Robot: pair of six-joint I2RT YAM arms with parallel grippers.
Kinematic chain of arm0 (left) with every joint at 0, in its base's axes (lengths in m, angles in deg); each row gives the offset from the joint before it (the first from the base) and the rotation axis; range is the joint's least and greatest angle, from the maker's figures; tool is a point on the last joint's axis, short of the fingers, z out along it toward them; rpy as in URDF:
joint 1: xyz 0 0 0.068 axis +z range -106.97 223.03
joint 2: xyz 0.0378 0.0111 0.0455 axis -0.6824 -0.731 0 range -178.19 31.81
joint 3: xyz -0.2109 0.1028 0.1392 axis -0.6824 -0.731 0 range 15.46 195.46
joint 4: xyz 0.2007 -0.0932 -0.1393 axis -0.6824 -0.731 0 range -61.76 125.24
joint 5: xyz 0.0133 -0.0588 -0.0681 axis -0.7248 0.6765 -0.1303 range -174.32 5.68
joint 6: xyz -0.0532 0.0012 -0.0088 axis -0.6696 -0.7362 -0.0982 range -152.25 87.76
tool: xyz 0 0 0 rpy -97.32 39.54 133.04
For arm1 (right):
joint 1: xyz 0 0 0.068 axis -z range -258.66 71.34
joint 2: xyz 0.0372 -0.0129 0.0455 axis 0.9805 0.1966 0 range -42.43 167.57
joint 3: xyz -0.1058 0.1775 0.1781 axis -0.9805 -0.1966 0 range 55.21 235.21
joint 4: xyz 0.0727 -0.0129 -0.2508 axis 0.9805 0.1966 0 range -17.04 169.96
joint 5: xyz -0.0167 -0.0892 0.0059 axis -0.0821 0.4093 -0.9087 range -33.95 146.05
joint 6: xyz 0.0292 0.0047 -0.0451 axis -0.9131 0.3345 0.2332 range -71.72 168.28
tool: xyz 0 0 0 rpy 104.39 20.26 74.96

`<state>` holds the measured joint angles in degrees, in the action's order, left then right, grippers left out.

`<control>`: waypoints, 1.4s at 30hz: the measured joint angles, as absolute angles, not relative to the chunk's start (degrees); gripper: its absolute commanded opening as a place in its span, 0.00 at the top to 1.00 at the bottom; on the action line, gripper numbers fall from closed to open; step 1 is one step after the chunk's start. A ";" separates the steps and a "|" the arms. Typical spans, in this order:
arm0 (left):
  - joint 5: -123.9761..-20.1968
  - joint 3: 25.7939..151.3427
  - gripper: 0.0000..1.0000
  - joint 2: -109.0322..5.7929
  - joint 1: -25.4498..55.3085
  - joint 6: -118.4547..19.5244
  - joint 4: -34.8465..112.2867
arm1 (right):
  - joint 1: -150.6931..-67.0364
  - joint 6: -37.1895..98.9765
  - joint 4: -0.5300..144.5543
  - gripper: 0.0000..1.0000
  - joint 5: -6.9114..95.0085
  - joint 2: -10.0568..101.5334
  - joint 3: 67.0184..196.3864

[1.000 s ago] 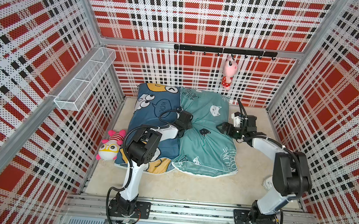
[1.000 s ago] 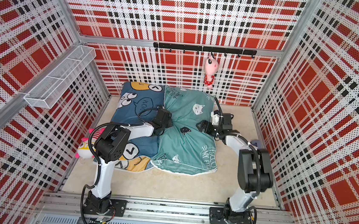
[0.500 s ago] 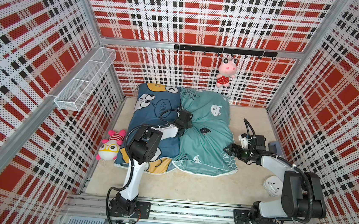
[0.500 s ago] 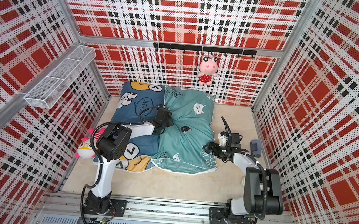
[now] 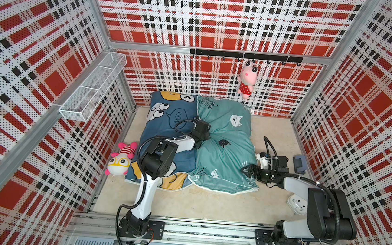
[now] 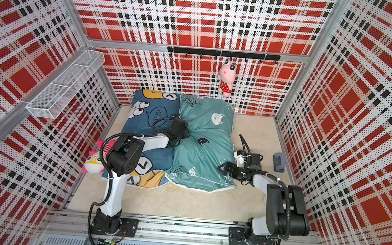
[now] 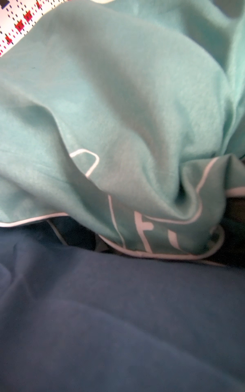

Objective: Zip up pillowcases
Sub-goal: Pick up the pillowcase from the center of the board.

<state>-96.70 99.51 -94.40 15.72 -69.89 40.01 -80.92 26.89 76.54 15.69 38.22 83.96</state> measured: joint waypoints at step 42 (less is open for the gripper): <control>-96.28 96.28 1.00 -94.14 15.70 -70.61 46.70 | -79.88 1.65 101.54 0.69 22.42 -12.60 69.36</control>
<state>-96.28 96.28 -94.14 15.70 -70.61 46.70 -79.88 1.65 101.54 22.42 -12.60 69.36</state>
